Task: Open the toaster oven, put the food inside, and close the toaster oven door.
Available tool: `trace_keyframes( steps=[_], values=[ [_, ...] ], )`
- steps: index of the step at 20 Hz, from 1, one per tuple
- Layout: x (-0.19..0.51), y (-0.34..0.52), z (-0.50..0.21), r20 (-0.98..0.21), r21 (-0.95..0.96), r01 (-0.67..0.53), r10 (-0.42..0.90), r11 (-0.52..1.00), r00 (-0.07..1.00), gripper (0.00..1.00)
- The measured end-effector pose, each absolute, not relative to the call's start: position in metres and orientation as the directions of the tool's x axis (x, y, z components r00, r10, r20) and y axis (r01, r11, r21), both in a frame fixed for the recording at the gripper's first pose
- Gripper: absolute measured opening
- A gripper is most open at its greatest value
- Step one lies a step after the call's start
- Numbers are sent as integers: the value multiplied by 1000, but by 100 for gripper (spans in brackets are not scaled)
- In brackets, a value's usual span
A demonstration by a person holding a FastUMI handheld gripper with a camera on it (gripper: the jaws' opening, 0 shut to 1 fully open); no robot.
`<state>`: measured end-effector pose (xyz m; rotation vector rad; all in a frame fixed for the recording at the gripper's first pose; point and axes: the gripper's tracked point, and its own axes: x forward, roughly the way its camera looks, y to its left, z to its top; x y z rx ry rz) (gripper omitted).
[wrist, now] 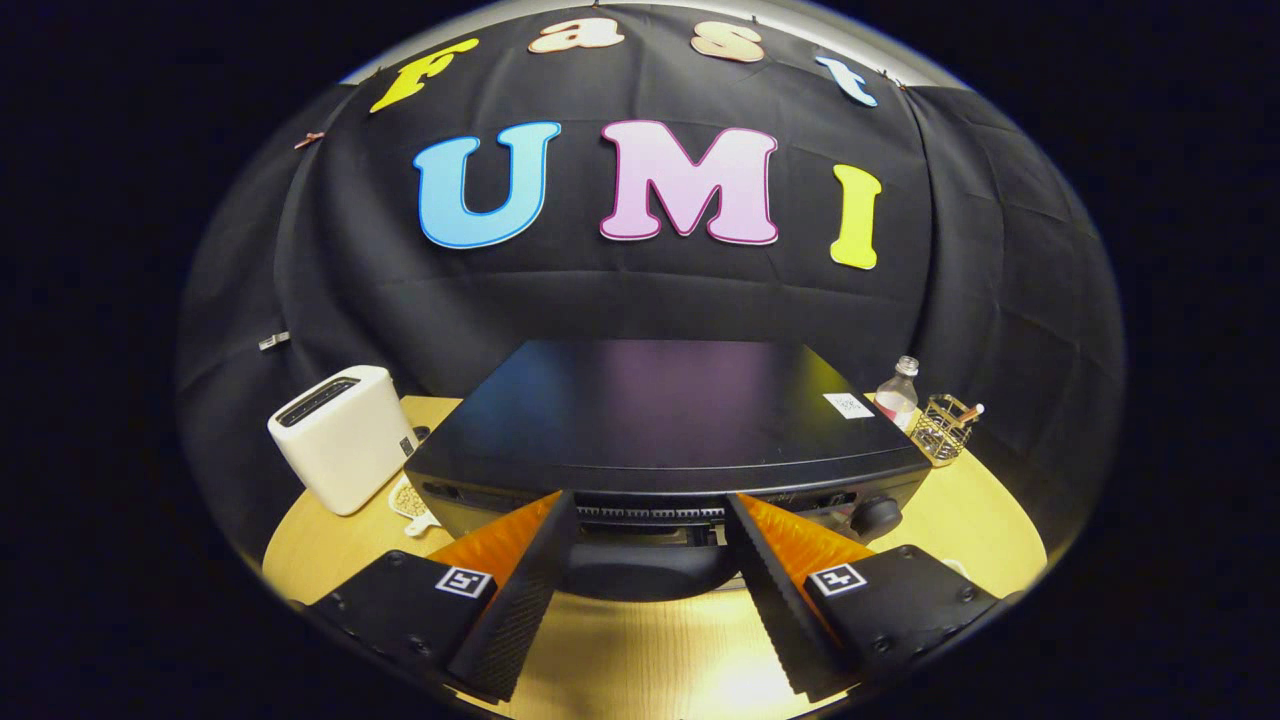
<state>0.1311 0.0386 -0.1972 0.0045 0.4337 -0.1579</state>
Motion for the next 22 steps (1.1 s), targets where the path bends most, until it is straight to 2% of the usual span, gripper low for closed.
trace_keyframes(
  steps=[16, 22],
  values=[
    [87, 46, -209, -482, -46, 138, -143, 989, 864, 98],
    [56, 53, -221, -529, -41, 72, -82, 997, 844, 100]
  ],
)
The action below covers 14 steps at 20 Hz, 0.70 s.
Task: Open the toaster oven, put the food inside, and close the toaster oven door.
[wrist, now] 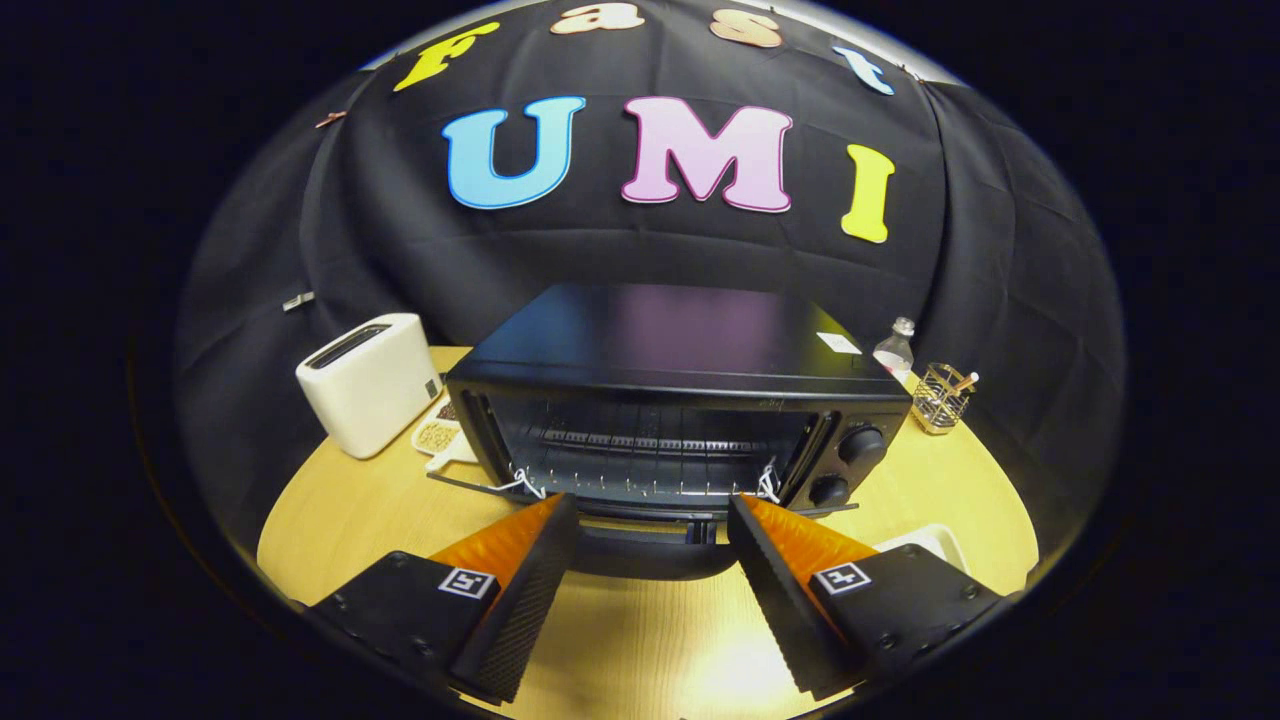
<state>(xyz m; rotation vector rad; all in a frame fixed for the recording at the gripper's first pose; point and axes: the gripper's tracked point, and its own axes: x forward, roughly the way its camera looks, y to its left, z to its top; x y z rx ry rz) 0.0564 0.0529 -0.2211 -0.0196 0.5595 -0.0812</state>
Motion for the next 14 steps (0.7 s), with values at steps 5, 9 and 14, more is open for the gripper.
trace_keyframes(
  steps=[5, 9, 14],
  values=[
    [27, 56, -244, -572, -106, -12, -51, 994, 819, 98],
    [6, 58, -277, -650, -8, 18, -19, 1000, 760, 100],
    [-13, 49, -309, -719, 93, 78, 13, 993, 695, 100]
  ],
)
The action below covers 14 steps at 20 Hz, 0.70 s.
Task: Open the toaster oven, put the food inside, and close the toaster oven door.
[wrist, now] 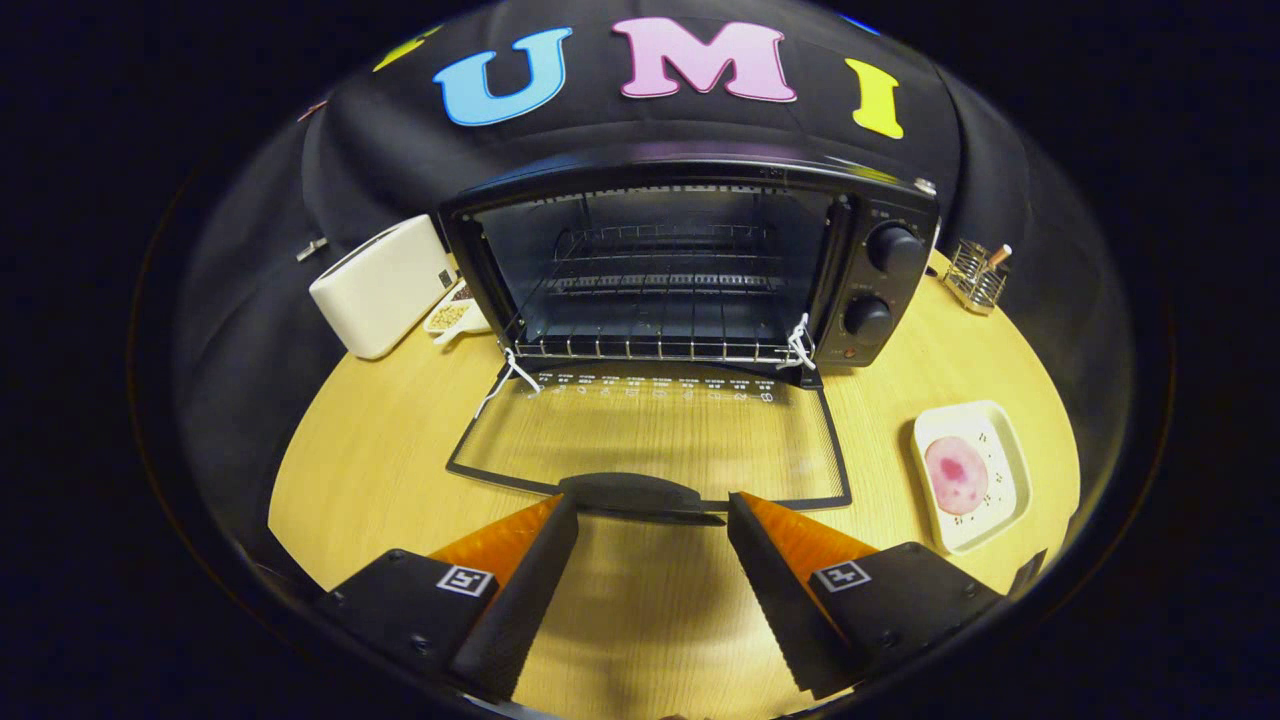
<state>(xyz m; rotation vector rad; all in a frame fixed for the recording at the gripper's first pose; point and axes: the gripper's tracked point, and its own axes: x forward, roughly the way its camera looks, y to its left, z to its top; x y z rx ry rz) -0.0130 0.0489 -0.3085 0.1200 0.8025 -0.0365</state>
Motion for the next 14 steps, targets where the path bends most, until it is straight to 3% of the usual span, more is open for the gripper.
trace_keyframes(
  steps=[6, 14],
  values=[
    [-18, 44, -262, -665, 267, 59, 140, 962, 733, 100],
    [-14, -49, -213, -620, 249, 40, 128, 968, 774, 99]
  ],
)
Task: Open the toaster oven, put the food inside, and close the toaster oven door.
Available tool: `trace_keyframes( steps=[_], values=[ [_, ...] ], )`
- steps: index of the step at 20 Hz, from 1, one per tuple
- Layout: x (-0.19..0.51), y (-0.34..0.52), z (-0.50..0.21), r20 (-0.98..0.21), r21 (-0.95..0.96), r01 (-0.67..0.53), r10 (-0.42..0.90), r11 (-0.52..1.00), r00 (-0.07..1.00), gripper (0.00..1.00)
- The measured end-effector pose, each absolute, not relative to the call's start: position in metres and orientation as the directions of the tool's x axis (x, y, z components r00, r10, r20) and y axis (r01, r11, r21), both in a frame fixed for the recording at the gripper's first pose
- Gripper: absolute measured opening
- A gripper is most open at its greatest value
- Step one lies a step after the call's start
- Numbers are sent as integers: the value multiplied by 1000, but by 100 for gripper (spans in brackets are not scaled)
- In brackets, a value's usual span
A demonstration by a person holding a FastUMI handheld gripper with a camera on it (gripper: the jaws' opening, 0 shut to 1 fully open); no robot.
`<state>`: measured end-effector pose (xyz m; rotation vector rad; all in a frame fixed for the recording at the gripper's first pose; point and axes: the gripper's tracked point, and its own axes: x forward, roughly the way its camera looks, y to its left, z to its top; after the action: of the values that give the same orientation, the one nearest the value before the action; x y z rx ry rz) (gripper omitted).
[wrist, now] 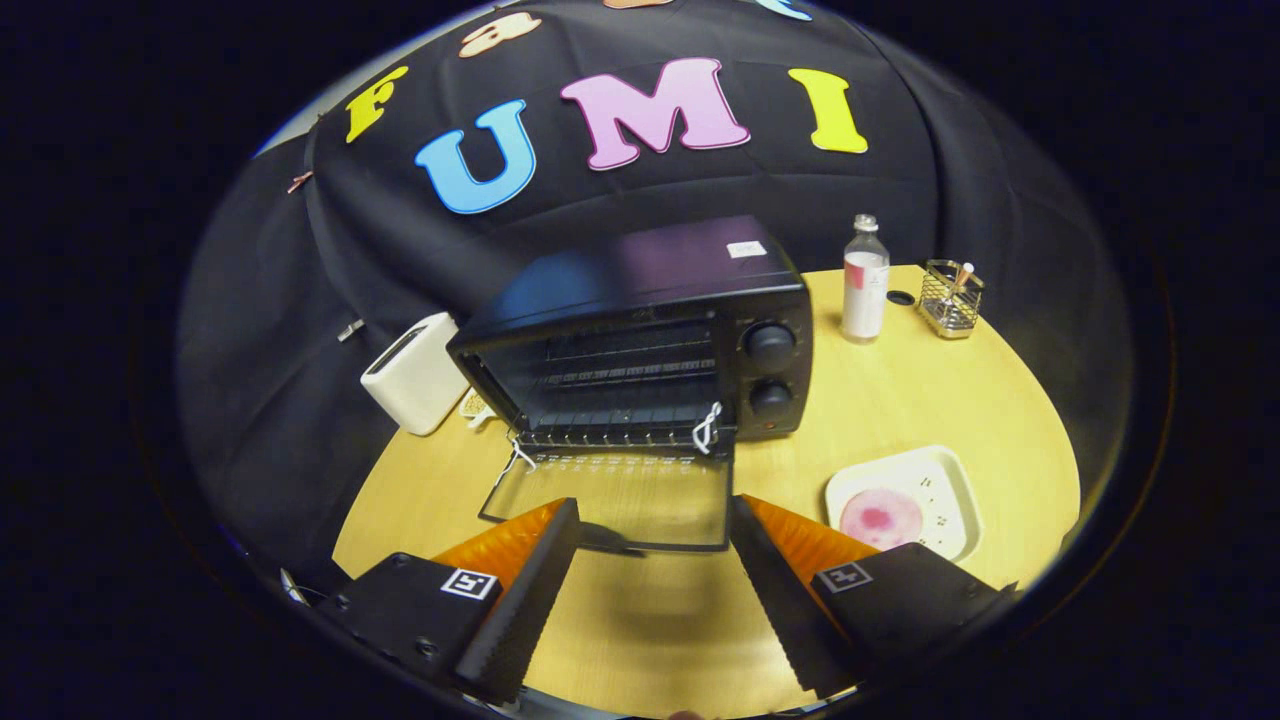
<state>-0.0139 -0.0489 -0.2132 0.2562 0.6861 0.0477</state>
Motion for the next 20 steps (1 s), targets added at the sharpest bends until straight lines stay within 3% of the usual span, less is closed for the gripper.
trace_keyframes(
  steps=[10, 20],
  values=[
    [-6, -159, -220, -653, 391, 166, 146, 905, 743, 99],
    [-19, -229, -276, -738, 272, 162, 98, 949, 668, 100]
  ],
)
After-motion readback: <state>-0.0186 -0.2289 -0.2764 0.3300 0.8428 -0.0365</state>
